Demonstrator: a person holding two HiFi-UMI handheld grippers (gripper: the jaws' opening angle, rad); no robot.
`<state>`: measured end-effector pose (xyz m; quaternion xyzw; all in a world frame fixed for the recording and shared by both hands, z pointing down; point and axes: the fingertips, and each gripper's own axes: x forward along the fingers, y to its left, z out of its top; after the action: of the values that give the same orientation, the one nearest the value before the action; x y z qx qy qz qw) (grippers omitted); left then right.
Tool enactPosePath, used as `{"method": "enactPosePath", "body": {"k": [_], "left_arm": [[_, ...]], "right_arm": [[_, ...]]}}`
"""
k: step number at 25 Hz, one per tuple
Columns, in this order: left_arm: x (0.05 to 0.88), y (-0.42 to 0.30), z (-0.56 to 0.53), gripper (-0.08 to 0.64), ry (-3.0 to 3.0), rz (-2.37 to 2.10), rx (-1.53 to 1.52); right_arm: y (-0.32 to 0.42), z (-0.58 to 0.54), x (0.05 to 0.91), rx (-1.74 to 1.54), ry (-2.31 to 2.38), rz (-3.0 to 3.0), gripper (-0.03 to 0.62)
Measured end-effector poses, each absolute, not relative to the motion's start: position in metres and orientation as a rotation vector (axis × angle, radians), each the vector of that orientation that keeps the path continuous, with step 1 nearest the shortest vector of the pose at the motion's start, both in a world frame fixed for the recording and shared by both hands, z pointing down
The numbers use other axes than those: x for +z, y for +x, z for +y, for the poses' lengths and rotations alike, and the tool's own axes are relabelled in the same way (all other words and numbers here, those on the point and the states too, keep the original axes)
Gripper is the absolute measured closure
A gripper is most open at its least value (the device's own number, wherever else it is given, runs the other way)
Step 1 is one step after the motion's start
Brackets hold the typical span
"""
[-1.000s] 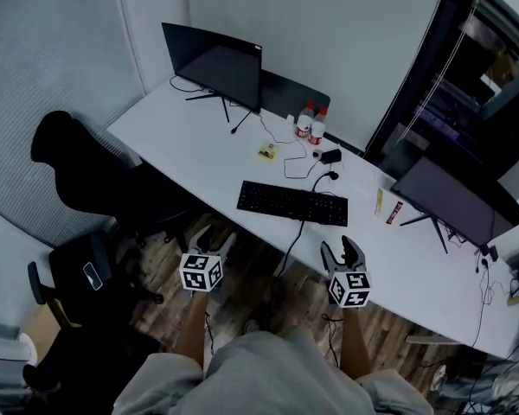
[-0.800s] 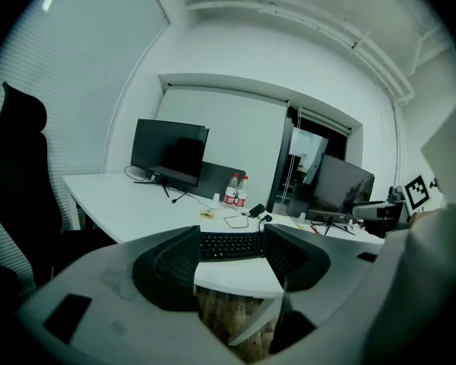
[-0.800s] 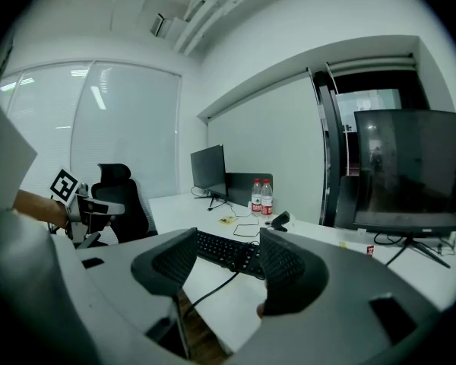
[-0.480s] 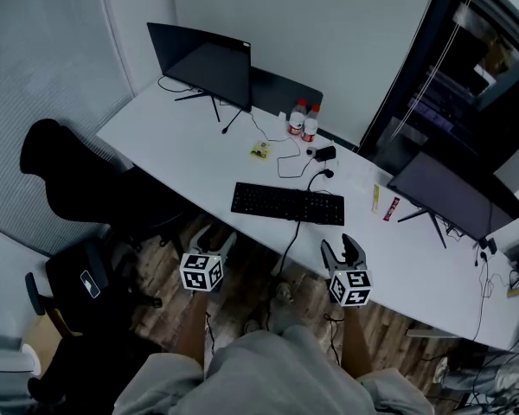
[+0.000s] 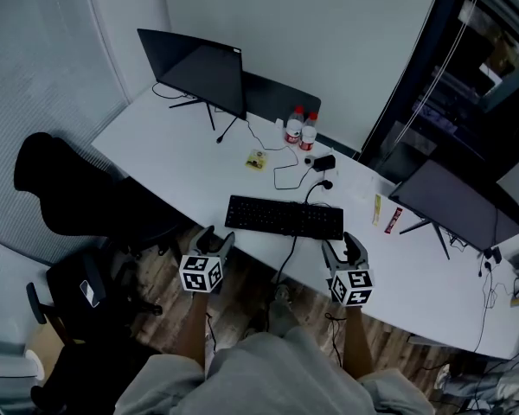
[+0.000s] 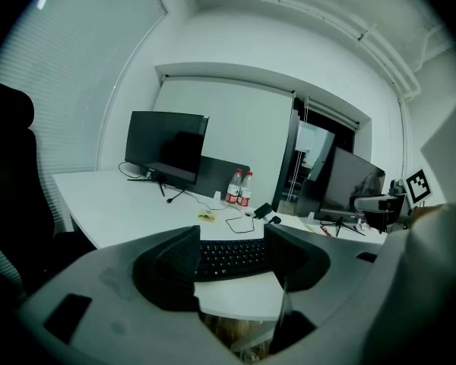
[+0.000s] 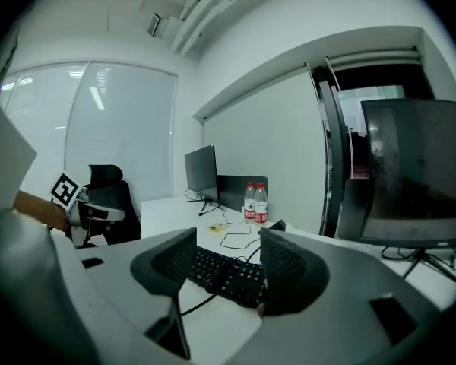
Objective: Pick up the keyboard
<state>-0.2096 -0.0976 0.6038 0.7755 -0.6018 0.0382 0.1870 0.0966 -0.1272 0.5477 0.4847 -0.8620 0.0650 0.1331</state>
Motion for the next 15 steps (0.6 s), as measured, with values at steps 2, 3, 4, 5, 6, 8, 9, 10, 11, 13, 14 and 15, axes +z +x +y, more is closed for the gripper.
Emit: {"method": "enactPosePath", "body": {"k": [2,3,4,5,6,8,9,10,11,13,14,15], "left_arm": [[0.603,-0.208,-0.112,0.301,2.178,-1.702,0.114],[0.602,-0.208,-0.119,0.301,2.175,-1.705,0.118],[0.602,-0.207,-0.125,0.301,2.171,-1.71,0.122],[0.601,-0.207,-0.132,0.301,2.168,-1.715,0.126],[0.6,-0.207,-0.138,0.301,2.164,-1.721,0.13],[0.598,-0.207,-0.15,0.301,2.154,-1.734,0.136],[0.597,-0.207,-0.155,0.301,2.147,-1.742,0.139],[0.596,-0.208,-0.161,0.301,2.14,-1.749,0.141],[0.595,-0.209,-0.166,0.301,2.133,-1.757,0.144],[0.594,-0.209,-0.176,0.301,2.118,-1.77,0.151],[0.595,-0.209,-0.18,0.301,2.109,-1.776,0.157],[0.595,-0.208,-0.184,0.301,2.101,-1.781,0.163]], "right_arm": [[0.099,-0.143,0.546,0.183,1.401,-2.505,0.344],[0.1,-0.151,0.545,0.181,1.397,-2.508,0.342],[0.1,-0.159,0.544,0.18,1.394,-2.51,0.342],[0.101,-0.167,0.543,0.181,1.39,-2.513,0.341],[0.102,-0.175,0.542,0.183,1.387,-2.516,0.341],[0.103,-0.19,0.541,0.19,1.378,-2.526,0.339],[0.102,-0.198,0.54,0.192,1.371,-2.531,0.338],[0.101,-0.205,0.54,0.194,1.362,-2.537,0.336],[0.101,-0.212,0.54,0.197,1.353,-2.542,0.335],[0.1,-0.225,0.541,0.206,1.335,-2.55,0.331],[0.1,-0.232,0.542,0.215,1.328,-2.555,0.33],[0.1,-0.238,0.543,0.227,1.321,-2.56,0.328]]}}
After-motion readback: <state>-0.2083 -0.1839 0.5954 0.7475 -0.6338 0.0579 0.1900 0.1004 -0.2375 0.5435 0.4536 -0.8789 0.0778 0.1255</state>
